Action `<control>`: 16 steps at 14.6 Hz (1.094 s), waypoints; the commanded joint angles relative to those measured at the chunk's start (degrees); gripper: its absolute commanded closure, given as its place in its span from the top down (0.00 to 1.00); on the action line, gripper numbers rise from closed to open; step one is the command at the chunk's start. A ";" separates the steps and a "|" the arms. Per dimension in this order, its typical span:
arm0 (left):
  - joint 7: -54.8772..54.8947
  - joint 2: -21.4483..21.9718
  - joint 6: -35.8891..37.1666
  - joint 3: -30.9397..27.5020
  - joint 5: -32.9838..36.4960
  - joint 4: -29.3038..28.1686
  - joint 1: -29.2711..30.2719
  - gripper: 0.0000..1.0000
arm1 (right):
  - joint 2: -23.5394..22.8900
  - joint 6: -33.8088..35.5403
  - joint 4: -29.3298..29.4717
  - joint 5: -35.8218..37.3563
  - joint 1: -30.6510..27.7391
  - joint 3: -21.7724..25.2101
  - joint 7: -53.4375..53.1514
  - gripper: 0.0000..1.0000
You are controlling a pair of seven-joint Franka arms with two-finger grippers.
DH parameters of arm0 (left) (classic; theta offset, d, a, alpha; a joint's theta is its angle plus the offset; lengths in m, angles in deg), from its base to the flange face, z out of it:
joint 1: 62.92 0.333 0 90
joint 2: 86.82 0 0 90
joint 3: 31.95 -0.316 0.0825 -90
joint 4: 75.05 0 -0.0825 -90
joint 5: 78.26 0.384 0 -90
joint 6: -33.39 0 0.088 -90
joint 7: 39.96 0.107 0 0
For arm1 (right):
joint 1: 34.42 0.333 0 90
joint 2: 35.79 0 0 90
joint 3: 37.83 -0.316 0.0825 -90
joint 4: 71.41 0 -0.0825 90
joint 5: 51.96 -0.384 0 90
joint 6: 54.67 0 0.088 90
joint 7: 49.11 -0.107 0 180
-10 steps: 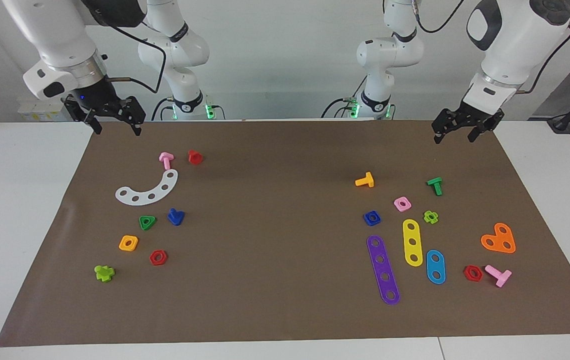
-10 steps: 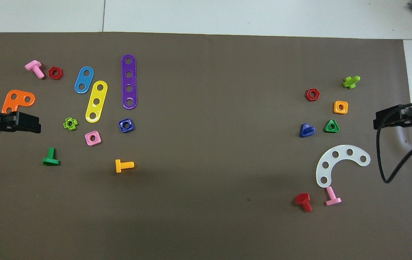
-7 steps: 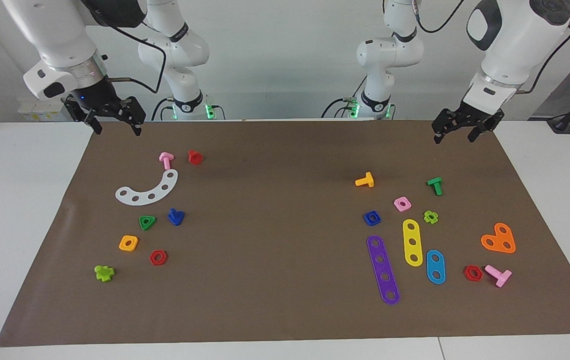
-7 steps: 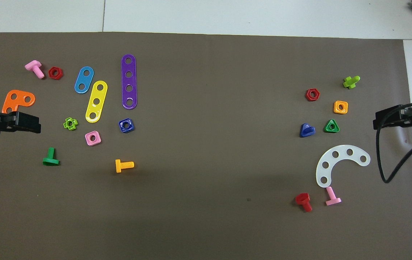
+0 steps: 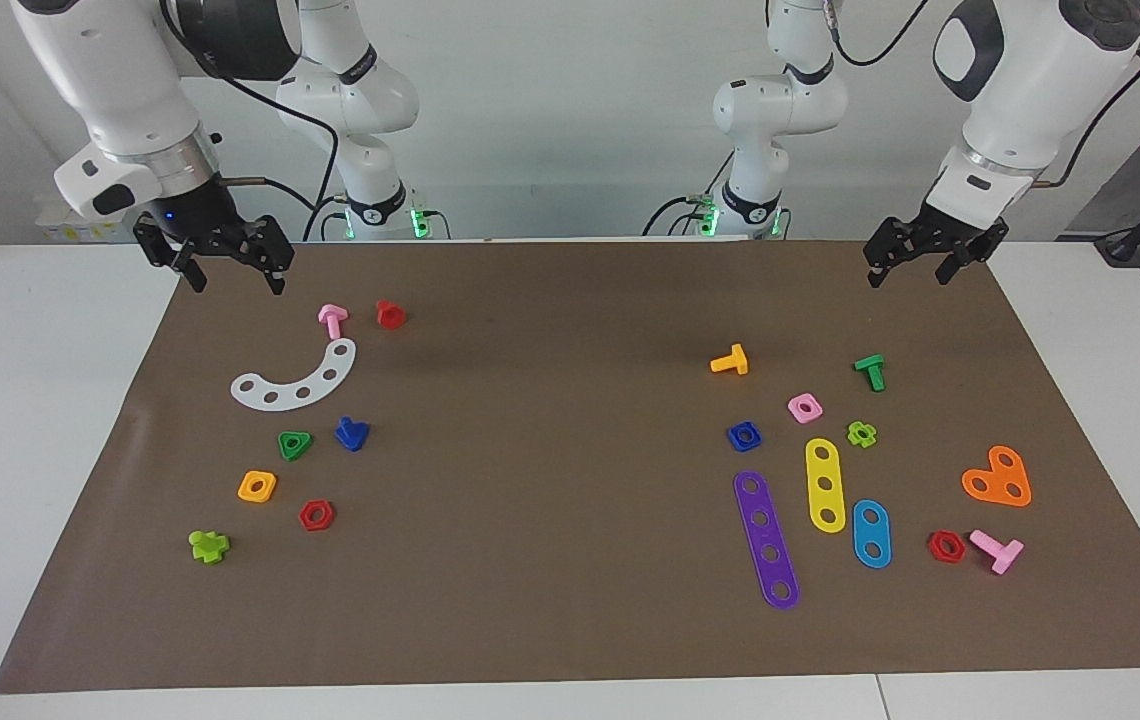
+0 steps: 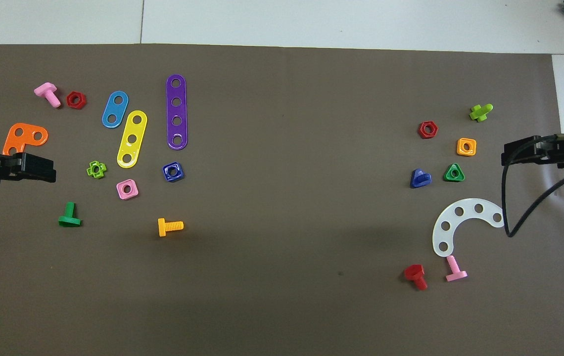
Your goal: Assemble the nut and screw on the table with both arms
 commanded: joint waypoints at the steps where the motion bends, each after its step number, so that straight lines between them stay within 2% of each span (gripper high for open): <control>1: 0.00 1.79 -0.25 0.17 0.97 -1.70 0.48 1.00 | -1.32 -8.12 -6.55 -1.07 -0.53 -0.37 3.66 1.00; 4: 0.00 1.79 -0.25 0.17 0.97 -1.70 0.48 1.00 | -6.33 -13.67 -8.40 -1.25 0.08 -0.64 4.98 1.00; 7: 0.00 1.79 -0.25 0.17 0.97 -1.78 0.48 1.00 | -10.64 -24.02 -12.70 -5.38 0.87 -0.81 7.45 1.00; 9: 0.00 1.79 -0.34 0.17 0.97 -1.70 0.48 1.00 | -12.40 -30.71 -15.69 -5.47 2.54 -0.81 7.28 1.00; 11: 0.00 1.79 -0.25 0.17 0.88 -1.70 0.48 1.00 | -13.28 -34.58 -19.11 -5.47 2.98 -0.73 8.23 0.99; 13: 0.00 1.79 -0.25 0.17 0.97 -1.70 0.48 1.00 | -13.37 -39.76 -23.33 -5.47 2.81 -0.73 10.78 0.91; 16: 0.00 1.79 -0.25 0.17 0.97 -1.70 0.48 1.00 | -14.34 -42.60 -24.93 -5.47 2.72 -0.73 11.40 0.70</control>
